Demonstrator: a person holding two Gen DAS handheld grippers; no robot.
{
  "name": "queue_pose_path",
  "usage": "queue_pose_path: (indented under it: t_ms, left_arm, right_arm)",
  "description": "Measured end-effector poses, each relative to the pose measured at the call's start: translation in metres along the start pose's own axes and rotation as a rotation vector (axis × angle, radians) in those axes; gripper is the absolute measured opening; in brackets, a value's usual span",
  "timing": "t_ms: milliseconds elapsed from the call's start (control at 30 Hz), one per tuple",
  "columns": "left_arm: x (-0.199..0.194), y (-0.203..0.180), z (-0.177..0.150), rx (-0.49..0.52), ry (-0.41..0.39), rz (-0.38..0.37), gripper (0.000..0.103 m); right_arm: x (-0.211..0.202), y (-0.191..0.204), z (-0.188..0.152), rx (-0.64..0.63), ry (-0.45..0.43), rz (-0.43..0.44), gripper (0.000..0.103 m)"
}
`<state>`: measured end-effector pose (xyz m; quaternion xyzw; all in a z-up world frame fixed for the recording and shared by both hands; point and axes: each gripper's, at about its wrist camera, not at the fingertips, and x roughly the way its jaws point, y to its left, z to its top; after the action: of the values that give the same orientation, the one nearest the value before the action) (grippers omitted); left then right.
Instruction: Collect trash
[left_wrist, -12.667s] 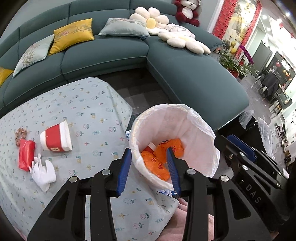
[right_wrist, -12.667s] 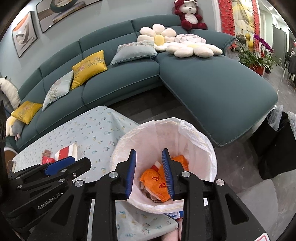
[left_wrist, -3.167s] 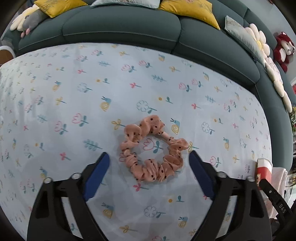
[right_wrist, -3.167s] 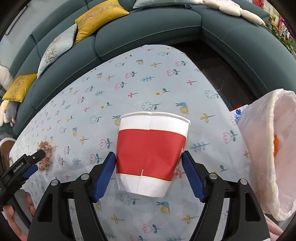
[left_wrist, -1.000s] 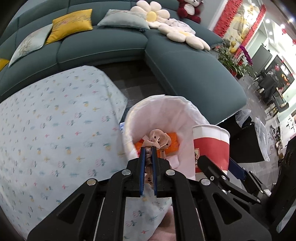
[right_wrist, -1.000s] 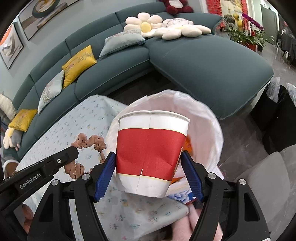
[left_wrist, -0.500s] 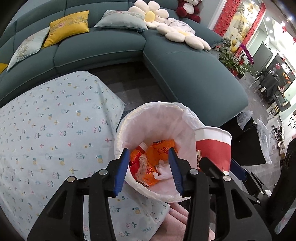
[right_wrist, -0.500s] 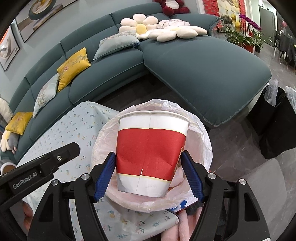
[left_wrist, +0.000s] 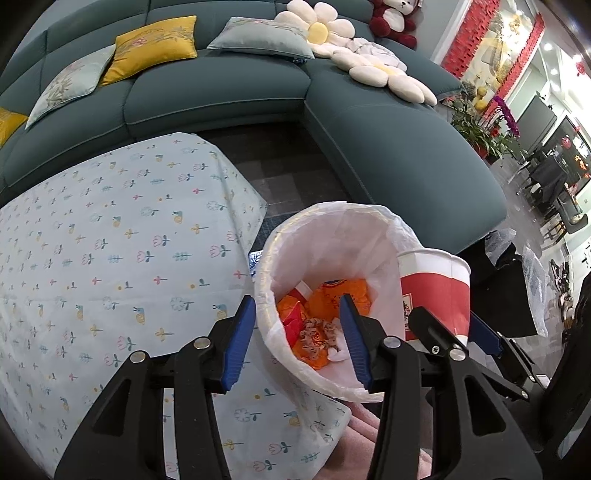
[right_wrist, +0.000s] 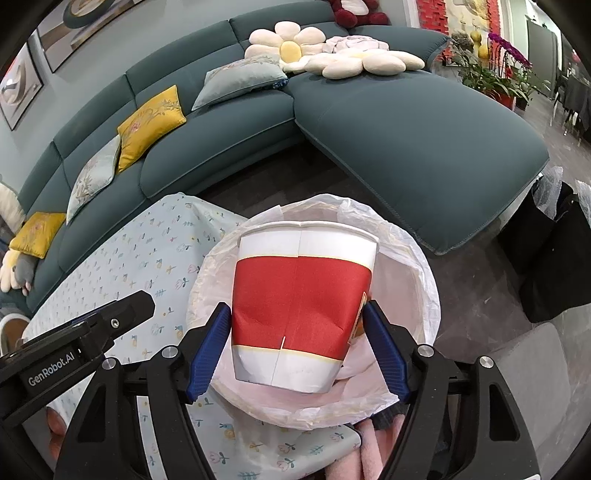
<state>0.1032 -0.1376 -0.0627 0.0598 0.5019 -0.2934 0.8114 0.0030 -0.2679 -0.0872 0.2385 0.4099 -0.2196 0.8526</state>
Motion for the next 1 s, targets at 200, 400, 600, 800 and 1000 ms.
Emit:
queue_pose_path:
  t_ms: [200,400,600,800,1000]
  left_arm:
    - [-0.002,0.007,-0.001,-0.009,-0.006,0.015,0.050]
    - [-0.006,0.011,-0.003,-0.007,-0.010,0.029,0.050]
    - [-0.008,0.016,-0.006,-0.007,-0.013,0.045,0.050]
    - [-0.014,0.022,-0.012,0.001,-0.016,0.062,0.051]
    - [-0.024,0.026,-0.020,0.011,-0.037,0.092,0.063]
  right_arm:
    - [0.000,0.005,0.002,-0.011,0.003,-0.002,0.072]
    - [-0.002,0.011,0.003,-0.038,-0.001,-0.008,0.072]
    - [-0.009,0.018,0.002,-0.073,-0.007,-0.016,0.072]
    - [-0.019,0.022,-0.001,-0.104,-0.006,-0.011,0.072]
    - [-0.030,0.025,-0.008,-0.145,-0.010,-0.018,0.072]
